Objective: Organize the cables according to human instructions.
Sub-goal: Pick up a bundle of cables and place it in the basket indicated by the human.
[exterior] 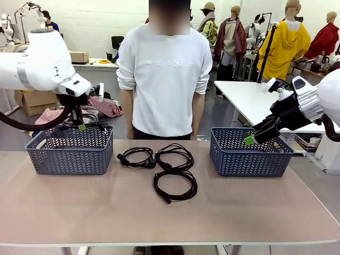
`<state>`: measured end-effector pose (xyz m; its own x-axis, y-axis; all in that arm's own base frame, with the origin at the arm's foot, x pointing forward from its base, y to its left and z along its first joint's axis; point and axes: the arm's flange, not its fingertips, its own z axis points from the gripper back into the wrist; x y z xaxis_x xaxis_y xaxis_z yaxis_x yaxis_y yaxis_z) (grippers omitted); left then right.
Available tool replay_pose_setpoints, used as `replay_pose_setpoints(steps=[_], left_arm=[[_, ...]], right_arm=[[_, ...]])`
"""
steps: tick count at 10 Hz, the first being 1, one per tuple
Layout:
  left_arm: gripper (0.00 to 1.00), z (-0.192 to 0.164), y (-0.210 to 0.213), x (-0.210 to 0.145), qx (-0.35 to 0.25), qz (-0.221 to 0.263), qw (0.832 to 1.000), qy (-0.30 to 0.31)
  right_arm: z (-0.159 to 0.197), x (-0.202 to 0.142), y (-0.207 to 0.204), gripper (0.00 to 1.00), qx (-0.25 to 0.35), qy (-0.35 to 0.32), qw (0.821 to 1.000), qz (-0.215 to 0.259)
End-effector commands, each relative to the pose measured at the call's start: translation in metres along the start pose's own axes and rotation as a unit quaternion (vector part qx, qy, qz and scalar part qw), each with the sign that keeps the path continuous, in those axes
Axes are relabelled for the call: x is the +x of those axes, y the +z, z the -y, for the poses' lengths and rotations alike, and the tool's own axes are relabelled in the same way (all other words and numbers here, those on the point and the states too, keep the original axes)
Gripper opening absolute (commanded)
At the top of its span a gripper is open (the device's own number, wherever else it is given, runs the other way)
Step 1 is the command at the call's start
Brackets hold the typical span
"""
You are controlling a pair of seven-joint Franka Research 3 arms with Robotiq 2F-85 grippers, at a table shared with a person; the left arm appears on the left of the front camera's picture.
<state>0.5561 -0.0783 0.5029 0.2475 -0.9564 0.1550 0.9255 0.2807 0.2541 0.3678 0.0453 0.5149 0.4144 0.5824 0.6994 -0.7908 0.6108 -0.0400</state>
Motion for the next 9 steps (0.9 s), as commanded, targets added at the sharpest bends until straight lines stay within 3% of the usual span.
replay_pose_setpoints(steps=[1,9], left_arm=[[0.00,0.001,-0.004,-0.022,-0.003,0.015,1.000,0.007],[0.00,-0.006,-0.037,-0.034,0.002,0.015,0.999,0.029]], right_arm=[[0.002,0.000,-0.001,1.00,0.007,0.005,1.000,0.008],[0.002,0.000,-0.001,1.00,0.007,0.005,1.000,0.008]])
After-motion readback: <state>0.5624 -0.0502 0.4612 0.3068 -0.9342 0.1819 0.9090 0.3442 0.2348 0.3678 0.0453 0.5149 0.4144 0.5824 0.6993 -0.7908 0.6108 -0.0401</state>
